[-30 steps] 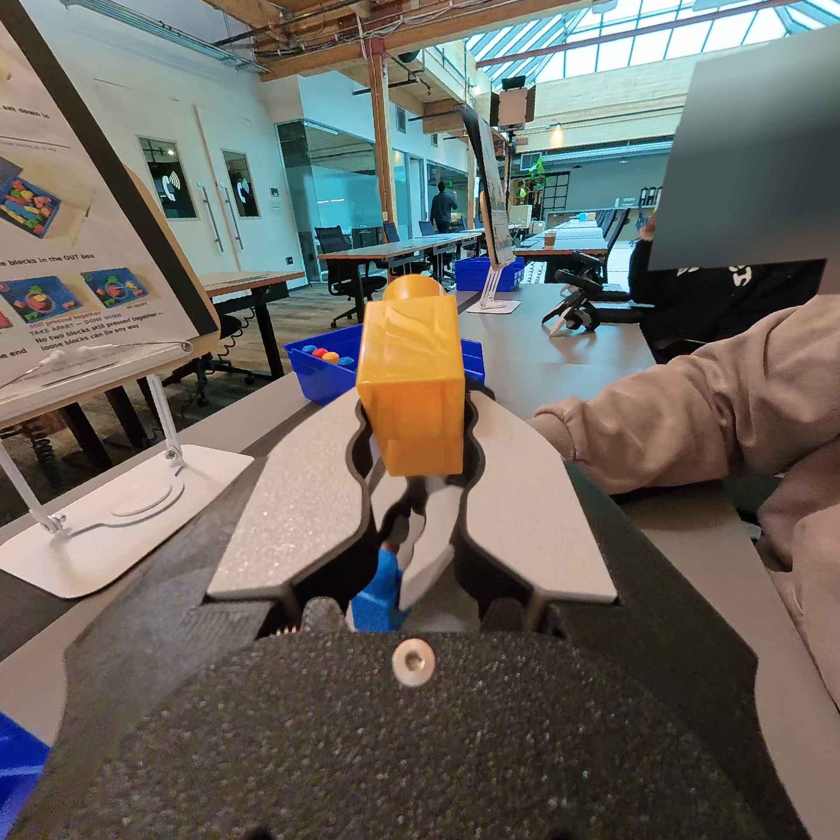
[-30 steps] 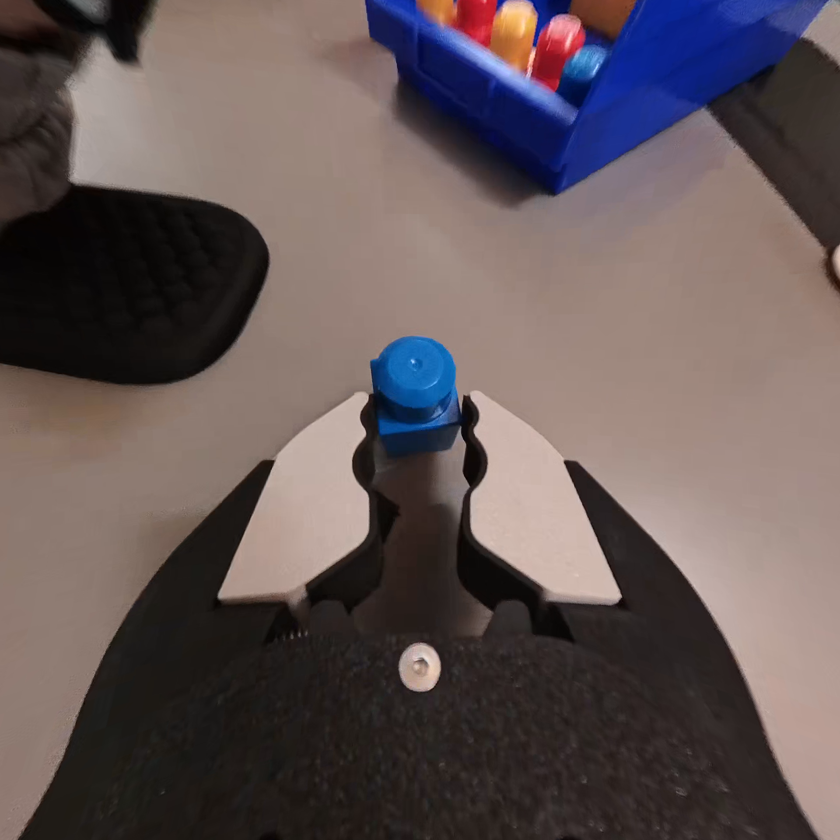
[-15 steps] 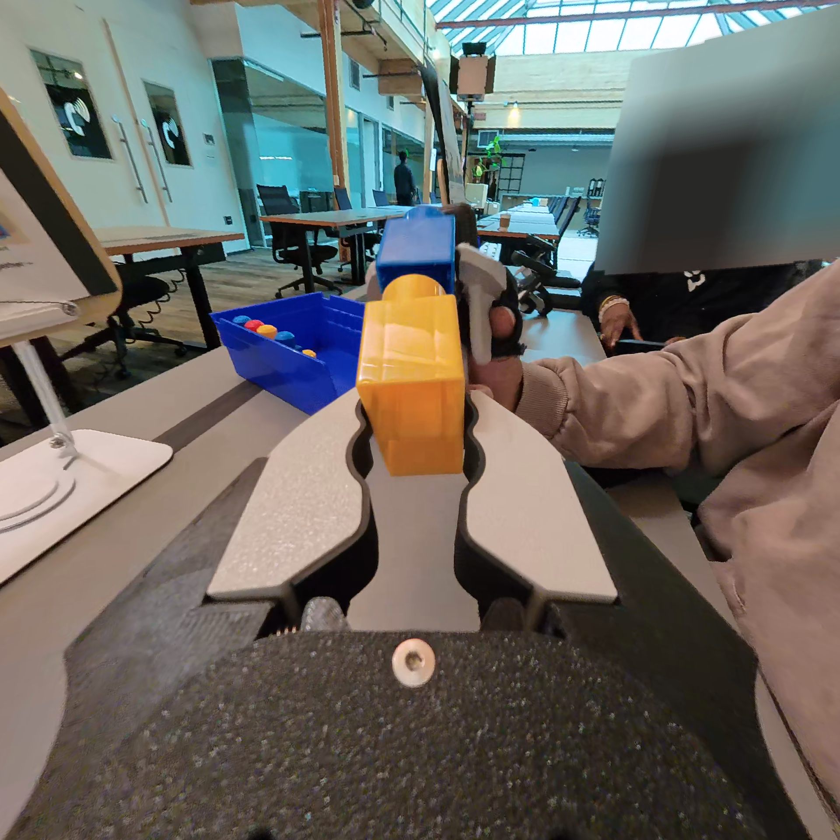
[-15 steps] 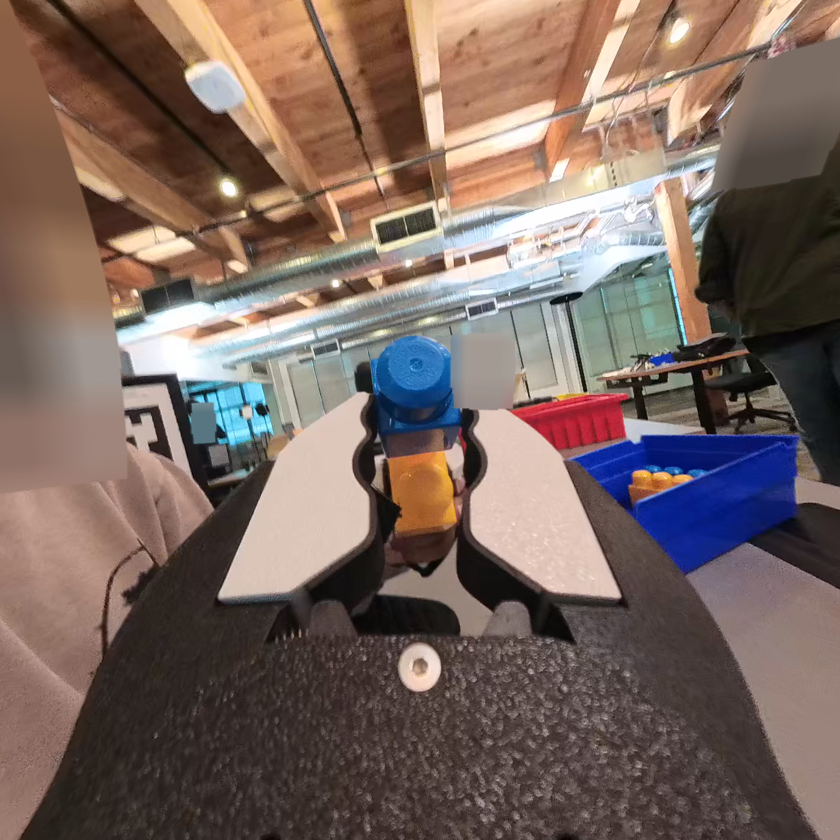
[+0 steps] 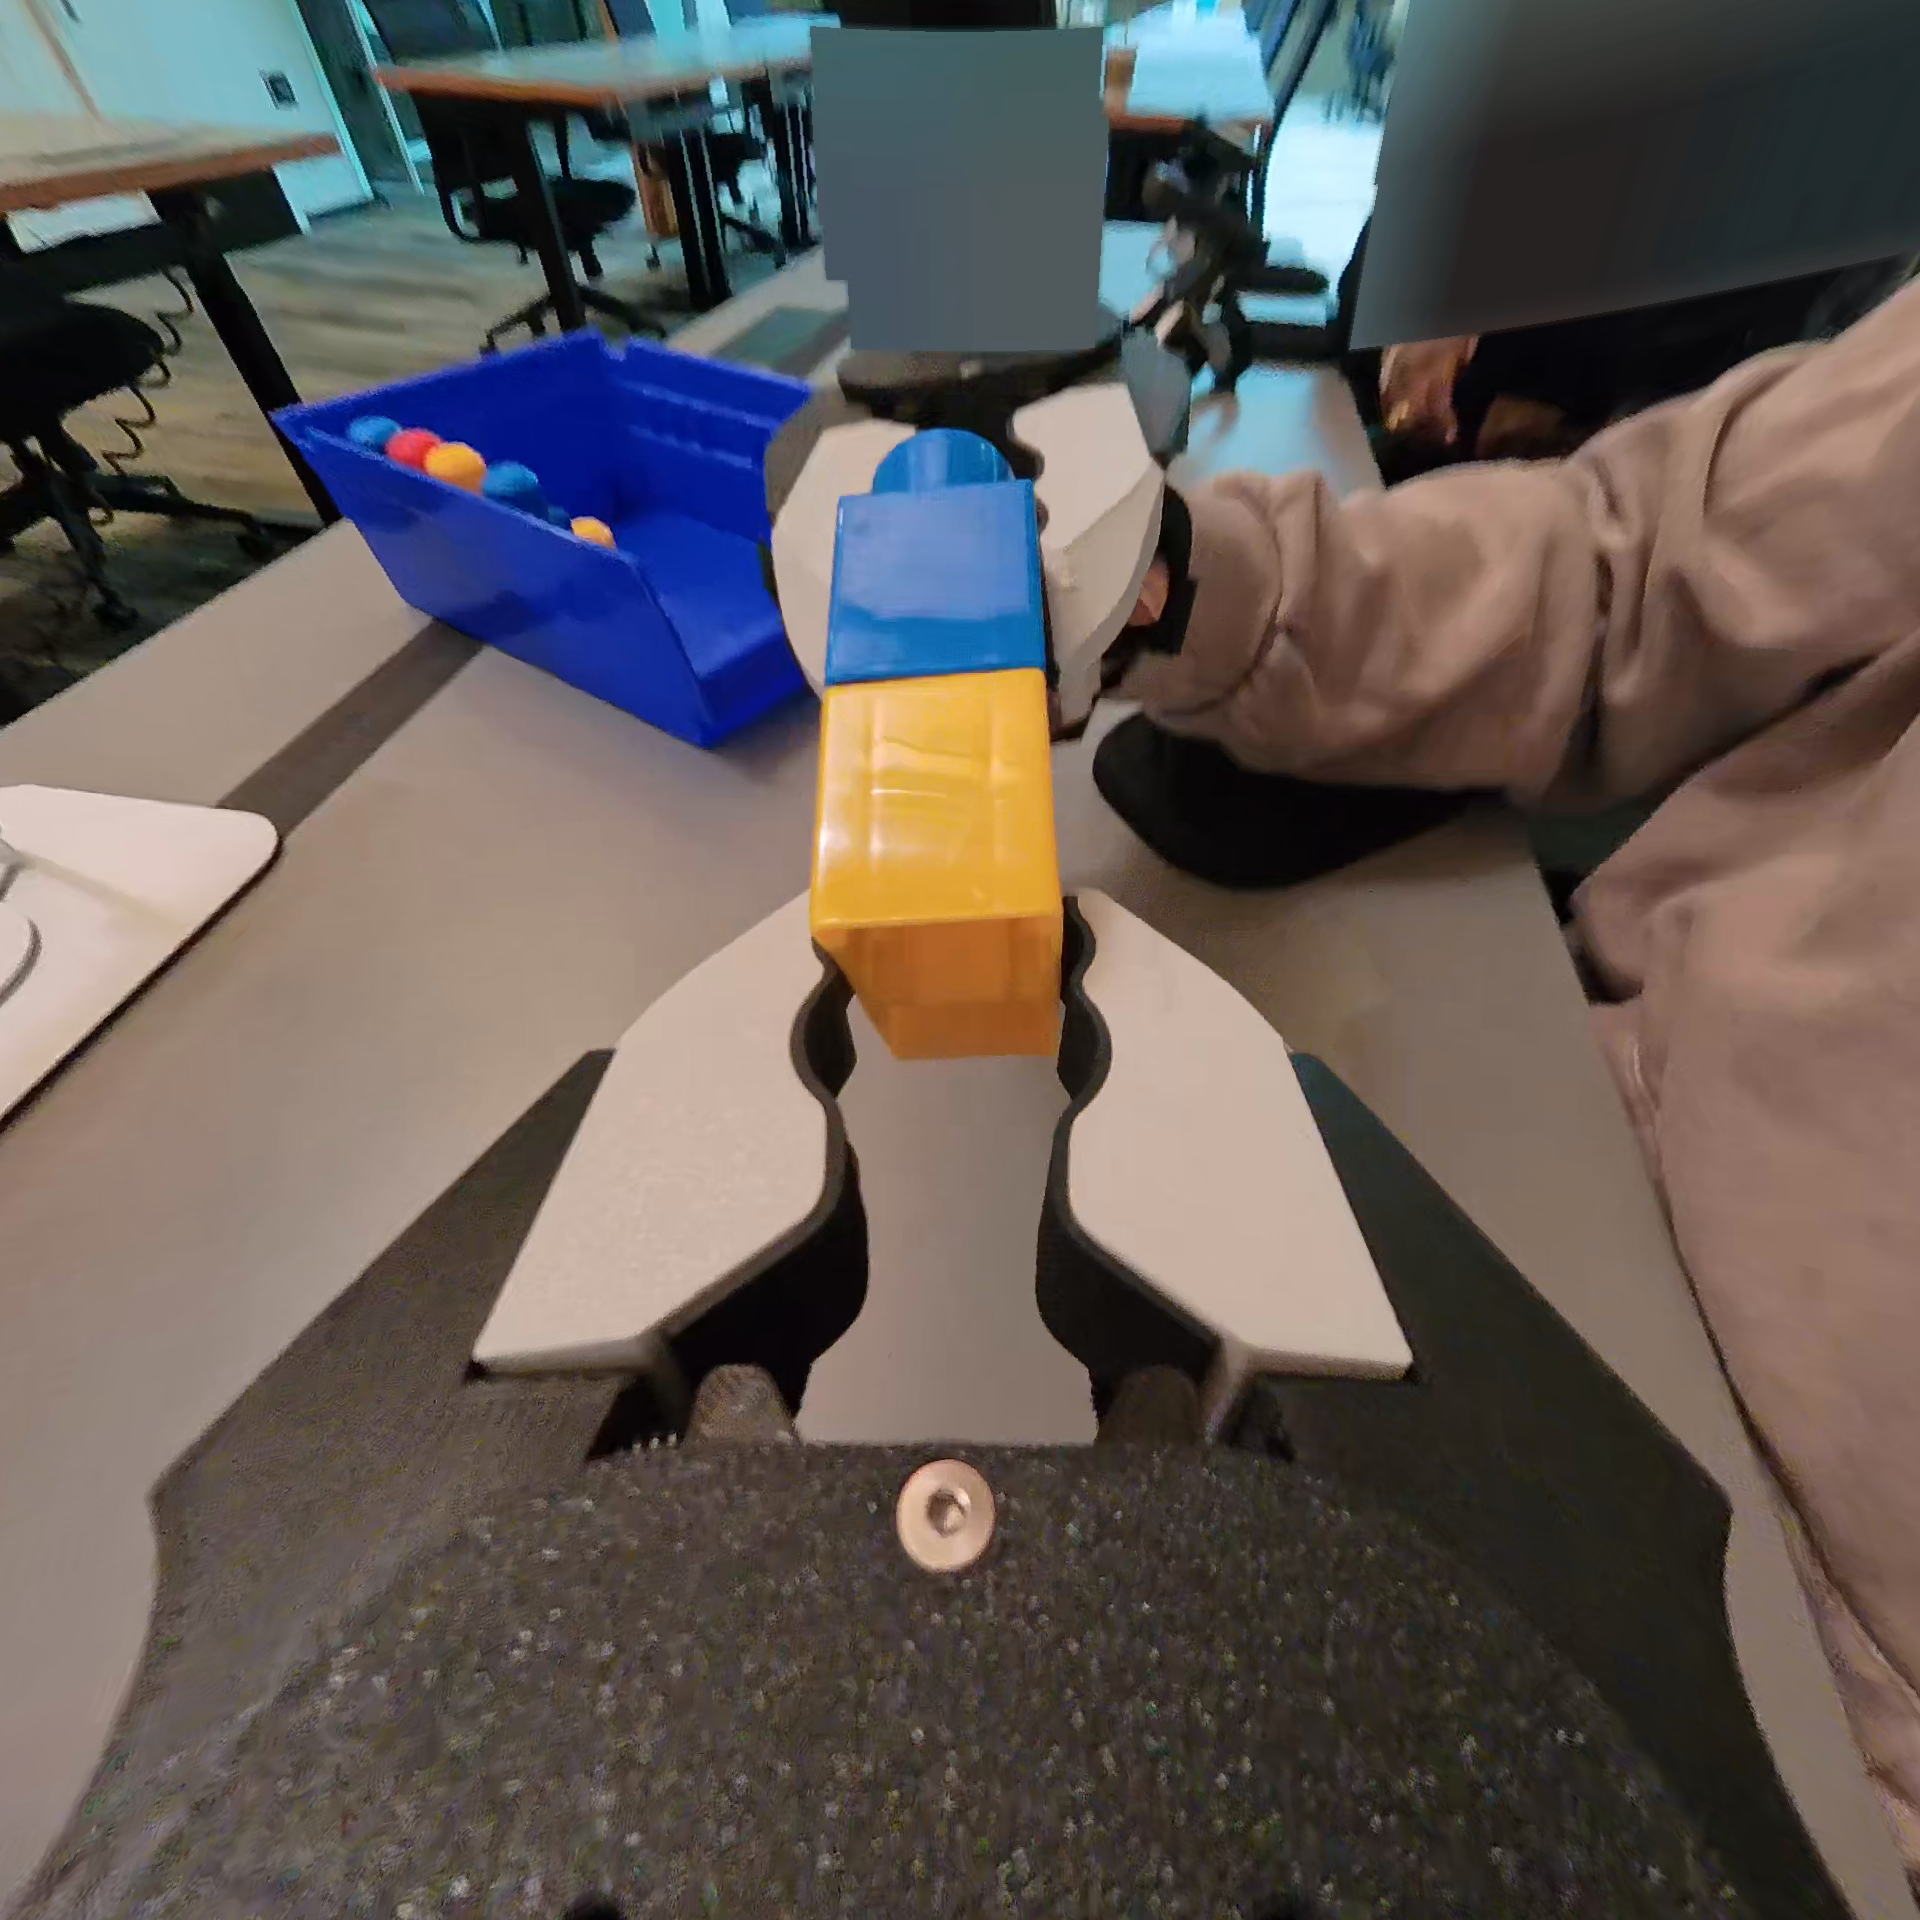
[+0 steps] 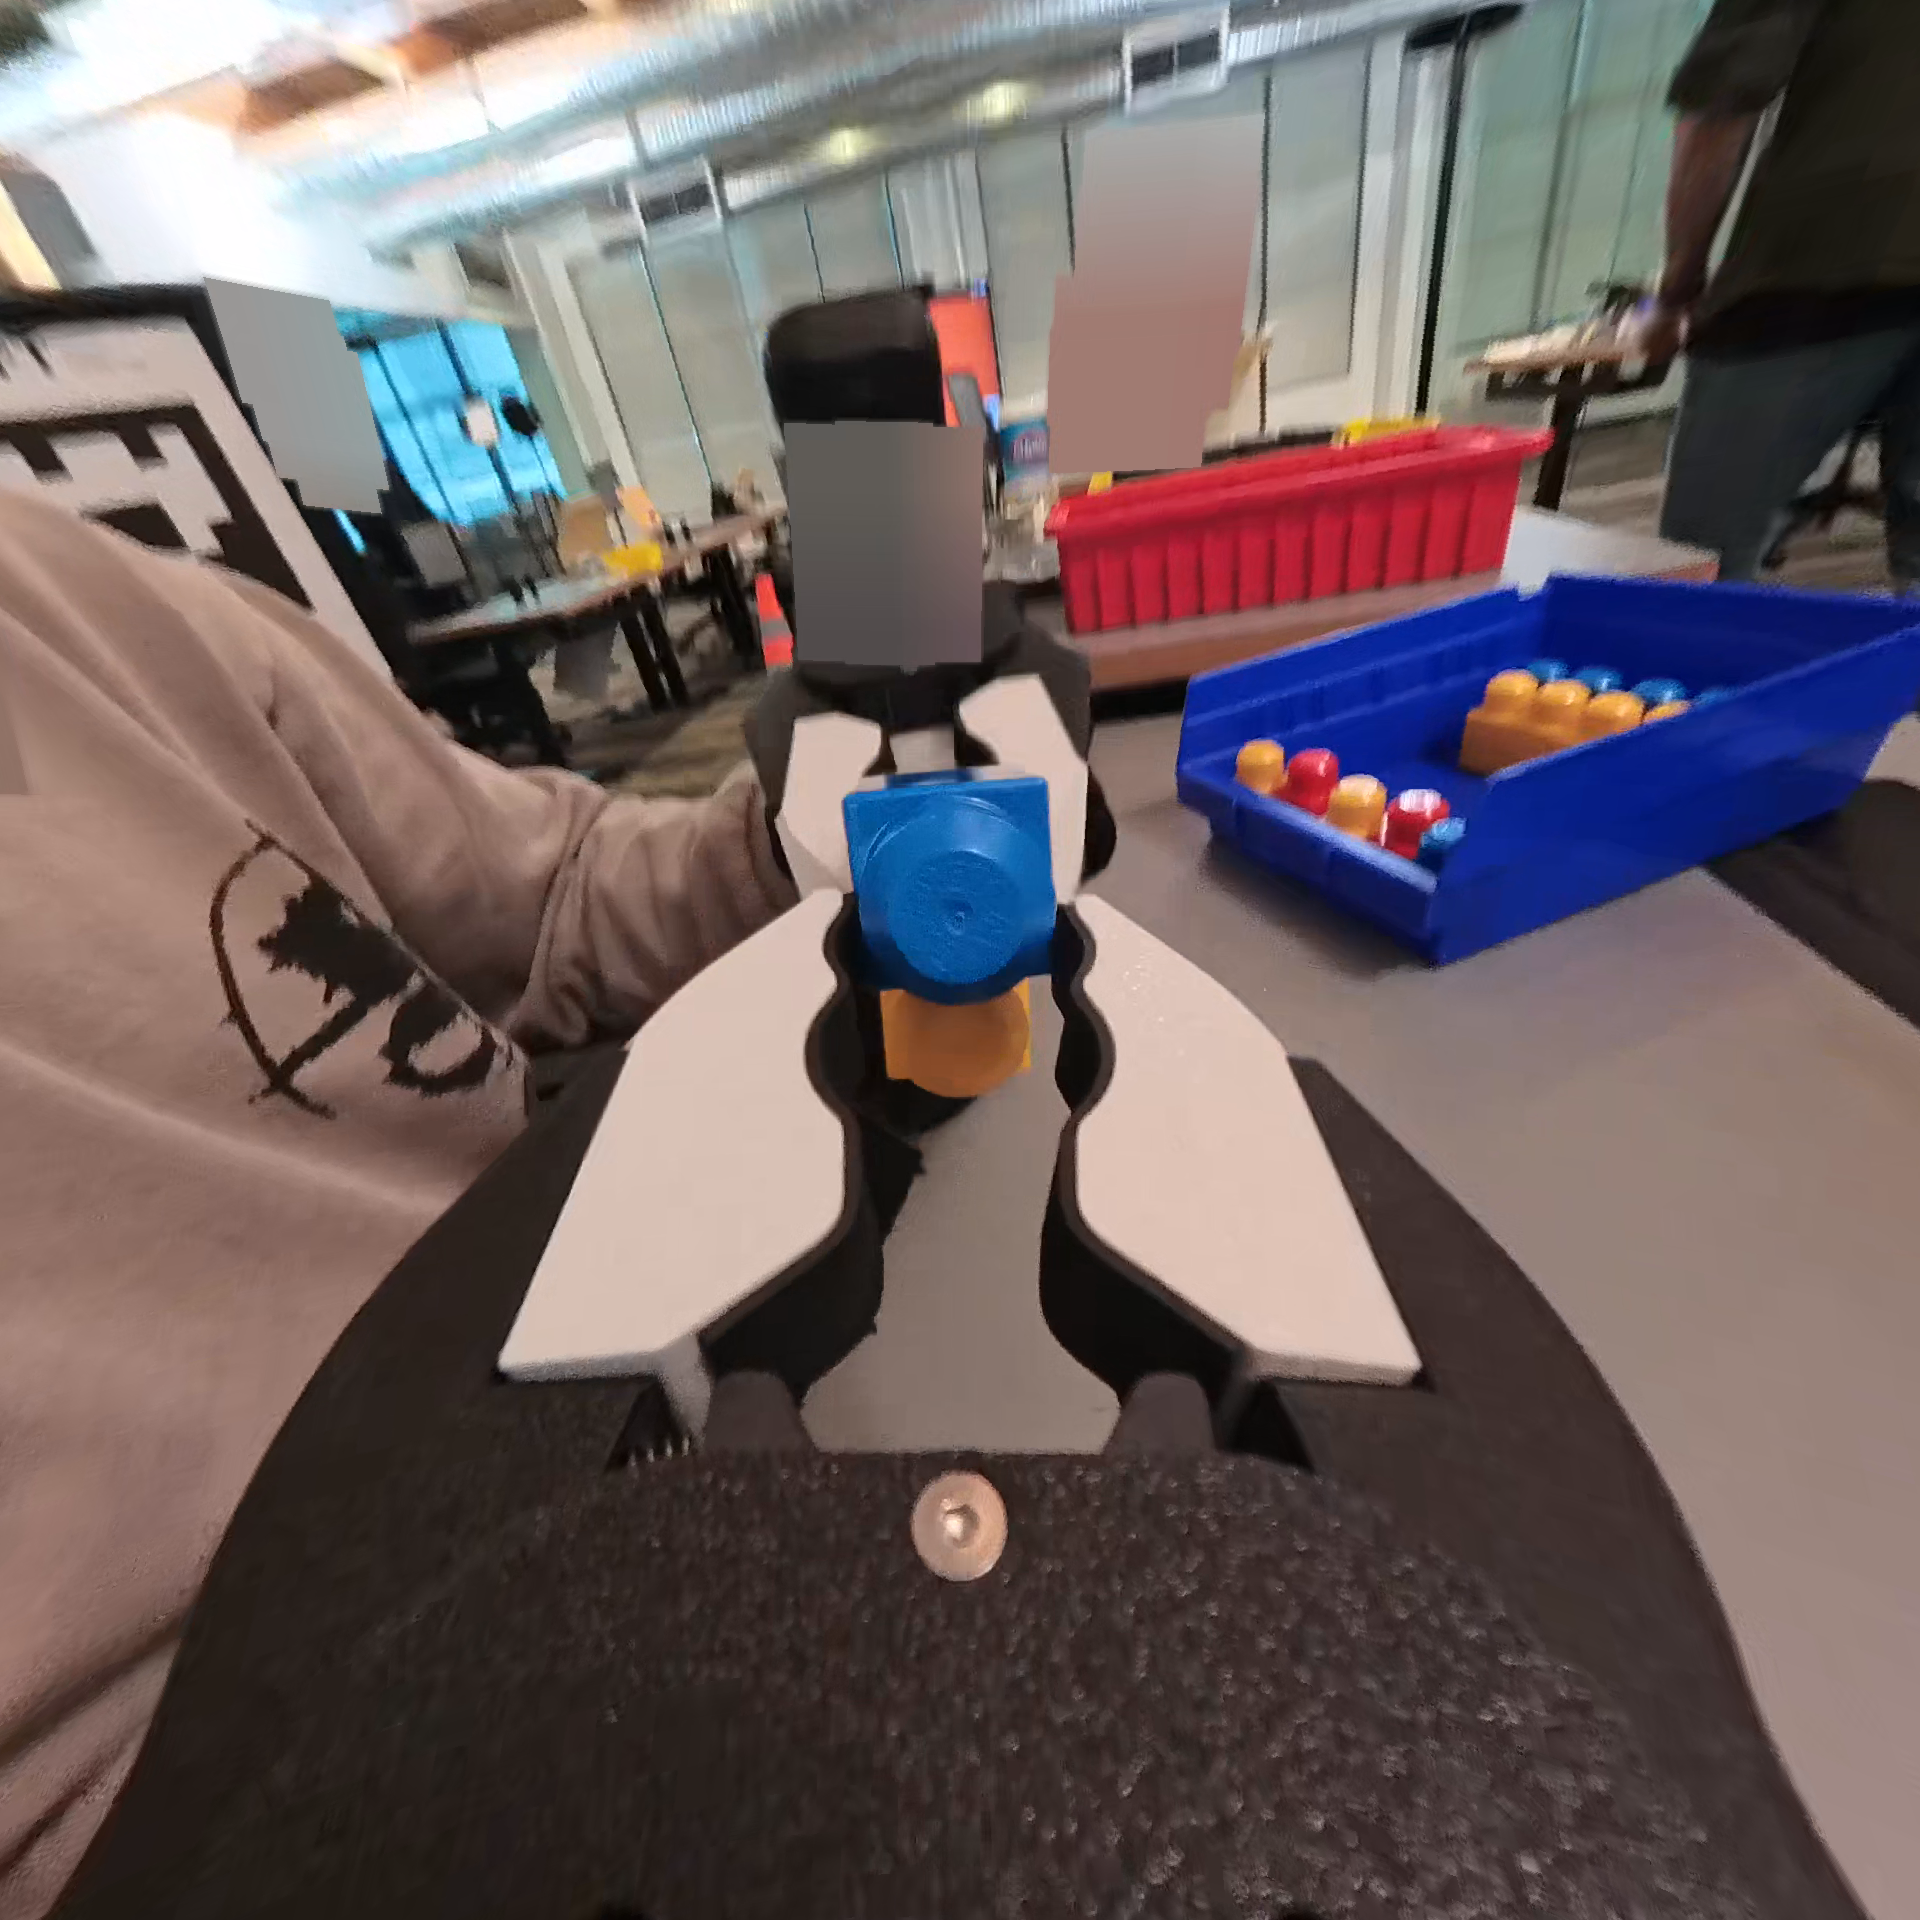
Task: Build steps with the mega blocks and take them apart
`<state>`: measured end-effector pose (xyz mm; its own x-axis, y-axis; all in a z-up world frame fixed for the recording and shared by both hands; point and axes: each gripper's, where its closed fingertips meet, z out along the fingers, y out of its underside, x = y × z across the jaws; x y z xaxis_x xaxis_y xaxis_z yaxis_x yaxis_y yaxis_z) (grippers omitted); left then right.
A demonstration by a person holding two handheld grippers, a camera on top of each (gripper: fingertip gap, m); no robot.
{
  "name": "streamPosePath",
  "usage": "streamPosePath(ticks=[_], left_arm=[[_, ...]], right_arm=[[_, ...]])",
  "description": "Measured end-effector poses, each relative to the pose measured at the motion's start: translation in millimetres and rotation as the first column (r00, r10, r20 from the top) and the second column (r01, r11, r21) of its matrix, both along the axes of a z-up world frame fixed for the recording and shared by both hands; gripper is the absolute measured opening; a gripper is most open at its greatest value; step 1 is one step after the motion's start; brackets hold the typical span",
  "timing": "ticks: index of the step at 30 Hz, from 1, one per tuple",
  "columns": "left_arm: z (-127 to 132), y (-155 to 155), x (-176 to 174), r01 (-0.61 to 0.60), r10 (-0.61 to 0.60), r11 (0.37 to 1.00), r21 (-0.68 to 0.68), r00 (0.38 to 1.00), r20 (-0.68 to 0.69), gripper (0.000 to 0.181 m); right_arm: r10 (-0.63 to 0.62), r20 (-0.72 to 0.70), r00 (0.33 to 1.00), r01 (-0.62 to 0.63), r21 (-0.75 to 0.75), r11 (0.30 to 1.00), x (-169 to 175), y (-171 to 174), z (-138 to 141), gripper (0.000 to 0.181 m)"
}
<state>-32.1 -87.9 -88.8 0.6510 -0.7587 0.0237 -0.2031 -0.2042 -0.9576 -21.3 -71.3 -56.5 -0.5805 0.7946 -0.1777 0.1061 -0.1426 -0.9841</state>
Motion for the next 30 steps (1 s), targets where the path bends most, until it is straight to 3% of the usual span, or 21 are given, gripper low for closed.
streamPosePath(ticks=[5, 8, 16, 18, 23, 25, 27, 30], left_arm=[[-24.3, -3.5, 2.8, 0.025, -0.034, 0.998, -0.062, 0.987, -0.156, 0.037], [-29.6, -3.4, 6.8, 0.037, -0.049, 0.997, -0.069, 0.983, -0.179, 0.037], [-20.2, 3.8, 16.1, 0.044, -0.045, 0.999, -0.012, 0.994, -0.104, 0.038], [-18.2, 4.0, 21.2, 0.056, -0.056, 0.998, -0.003, 0.996, -0.068, 0.038], [-17.7, 12.9, 33.0, 0.031, -0.028, 0.998, 0.058, 0.999, -0.043, 0.038], [-26.9, 17.6, 30.1, -0.002, 0.008, 0.998, 0.065, 0.995, -0.095, 0.045], [-28.3, 18.2, 25.6, -0.022, 0.026, 0.998, 0.057, 0.997, -0.074, 0.038], [-21.8, 24.1, 12.3, -0.094, 0.095, 0.992, 0.083, 0.995, -0.016, 0.031]], right_arm=[[0.032, 0.195, 0.98, -0.069, 0.187, 0.98, 9.5, -4.0, -35.6, 0.035], [0.033, 0.226, 0.974, -0.083, 0.215, 0.973, 15.5, -4.7, -43.7, 0.035], [-0.065, 0.086, 0.994, 0.051, 0.157, 0.986, 21.2, 4.4, -27.0, 0.041], [-0.064, 0.055, 0.996, 0.056, 0.138, 0.989, 26.8, 5.7, -19.2, 0.034], [-0.067, 0.12, 0.991, 0.038, 0.23, 0.972, 41.2, 13.1, -15.3, 0.034], [-0.096, 0.156, 0.983, 0.047, 0.292, 0.955, 50.7, 28.0, -7.1, 0.034], [-0.168, 0.218, 0.961, 0.074, 0.382, 0.921, 64.6, 56.8, 4.5, 0.033], [-0.368, 0.351, 0.861, 0.106, 0.584, 0.805, 89.8, 125.5, 13.9, 0.034]])
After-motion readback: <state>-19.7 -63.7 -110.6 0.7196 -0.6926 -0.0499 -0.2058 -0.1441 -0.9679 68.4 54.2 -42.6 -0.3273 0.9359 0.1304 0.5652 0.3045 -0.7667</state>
